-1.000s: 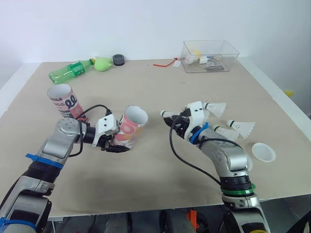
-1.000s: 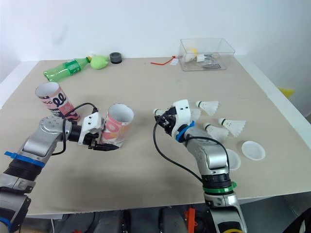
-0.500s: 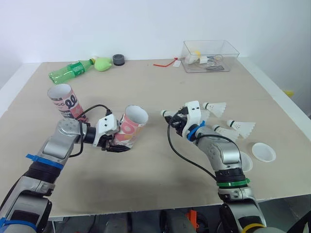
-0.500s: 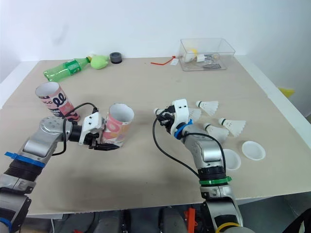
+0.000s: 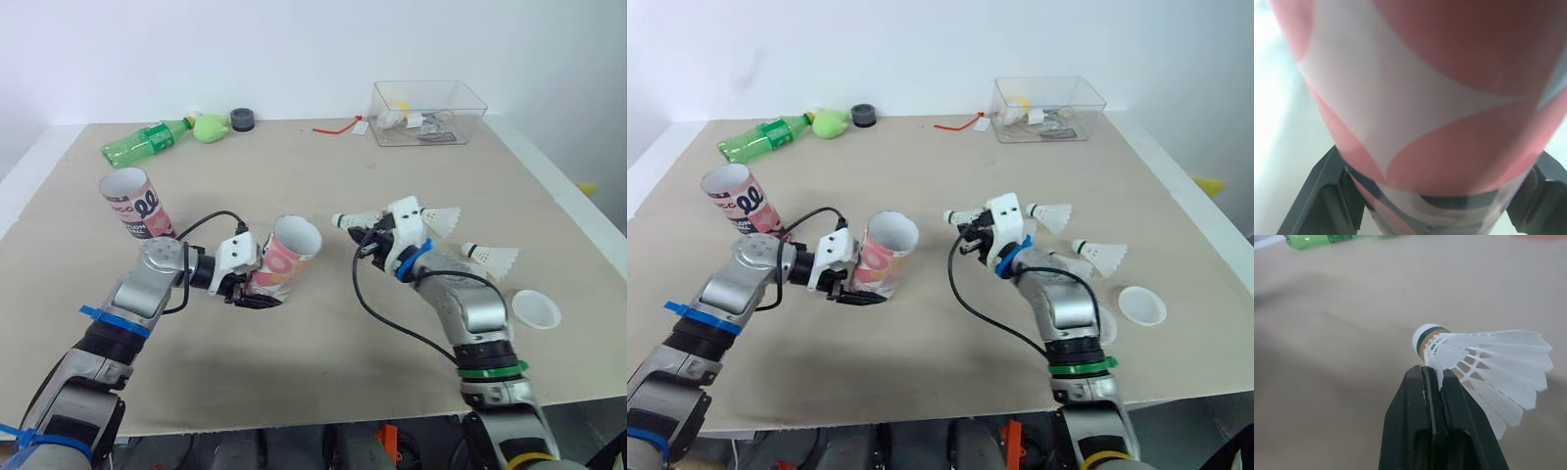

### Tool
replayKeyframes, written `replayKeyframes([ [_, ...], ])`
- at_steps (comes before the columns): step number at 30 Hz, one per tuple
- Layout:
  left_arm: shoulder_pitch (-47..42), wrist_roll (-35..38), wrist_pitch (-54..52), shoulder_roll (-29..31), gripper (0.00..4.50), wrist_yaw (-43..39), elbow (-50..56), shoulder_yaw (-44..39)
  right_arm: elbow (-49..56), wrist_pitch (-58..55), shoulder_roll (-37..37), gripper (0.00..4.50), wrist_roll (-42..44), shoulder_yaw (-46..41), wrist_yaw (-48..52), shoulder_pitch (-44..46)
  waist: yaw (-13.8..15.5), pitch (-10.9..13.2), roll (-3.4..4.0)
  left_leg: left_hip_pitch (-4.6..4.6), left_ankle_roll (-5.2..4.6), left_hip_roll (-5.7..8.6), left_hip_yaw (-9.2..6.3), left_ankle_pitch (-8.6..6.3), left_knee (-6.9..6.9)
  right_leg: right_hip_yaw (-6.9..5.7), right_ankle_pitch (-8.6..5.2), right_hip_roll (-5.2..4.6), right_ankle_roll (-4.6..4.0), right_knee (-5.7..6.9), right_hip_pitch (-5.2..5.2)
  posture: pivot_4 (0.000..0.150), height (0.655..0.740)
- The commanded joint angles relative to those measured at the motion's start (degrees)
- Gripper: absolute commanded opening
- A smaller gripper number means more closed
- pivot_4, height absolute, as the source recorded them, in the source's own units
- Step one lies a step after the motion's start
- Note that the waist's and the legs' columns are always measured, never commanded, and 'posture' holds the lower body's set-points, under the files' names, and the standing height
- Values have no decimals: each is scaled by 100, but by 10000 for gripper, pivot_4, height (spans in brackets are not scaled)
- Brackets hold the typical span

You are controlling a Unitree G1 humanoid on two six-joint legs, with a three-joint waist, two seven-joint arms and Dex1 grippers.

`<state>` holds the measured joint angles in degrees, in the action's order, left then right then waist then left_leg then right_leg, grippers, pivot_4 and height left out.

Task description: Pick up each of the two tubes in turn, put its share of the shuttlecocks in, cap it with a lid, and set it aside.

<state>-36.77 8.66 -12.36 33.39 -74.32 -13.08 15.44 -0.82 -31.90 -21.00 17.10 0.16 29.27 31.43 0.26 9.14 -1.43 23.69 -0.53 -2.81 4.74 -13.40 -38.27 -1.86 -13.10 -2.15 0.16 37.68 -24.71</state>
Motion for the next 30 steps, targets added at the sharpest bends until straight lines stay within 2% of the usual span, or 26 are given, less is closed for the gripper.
replayKeyframes([
  [1,-189,-38,87,-90,30300,-115,11,92,728,210,-438,576,148,-234,434,-16,0,0,0,7,0,0,0,0,0,0,0,1,0,0,-9,1500,7400],
  [5,-283,-92,94,-240,30300,-208,-60,234,1230,711,-1199,576,254,-369,1296,-35,8,1,2,45,0,-2,-6,0,-7,-3,2,7,-3,3,-42,1500,7400],
  [8,-450,-112,45,-403,30300,-249,-194,318,1519,1294,-1897,576,582,-572,2360,86,23,2,2,51,-1,4,-11,0,-9,-4,1,6,-1,1,-41,1500,7400],
  [14,-724,-124,-64,-568,30300,-401,-392,433,1411,2487,-3025,576,514,-375,4063,691,10,4,-1,54,-4,6,-12,-2,-17,-1,1,9,9,-4,-41,1500,7400],
  [18,-818,-112,-146,-602,30300,-470,-437,451,1297,2724,-3210,576,476,-114,4577,1095,7,5,-2,51,-2,-6,-15,0,-19,1,6,25,-1,-1,-42,1500,7400],
  [25,-900,-223,-509,-498,30300,-514,-222,529,936,3677,-2993,576,-122,531,5007,1517,12,5,-2,51,-2,-11,-12,0,-21,3,7,29,-6,1,-43,1500,7400],
  [30,-942,-547,-514,-536,30300,-50,-270,540,501,4404,-2896,576,-450,782,5230,1516,16,5,-2,52,-1,-10,-9,1,-23,3,8,26,-6,1,-43,1500,7400],
])
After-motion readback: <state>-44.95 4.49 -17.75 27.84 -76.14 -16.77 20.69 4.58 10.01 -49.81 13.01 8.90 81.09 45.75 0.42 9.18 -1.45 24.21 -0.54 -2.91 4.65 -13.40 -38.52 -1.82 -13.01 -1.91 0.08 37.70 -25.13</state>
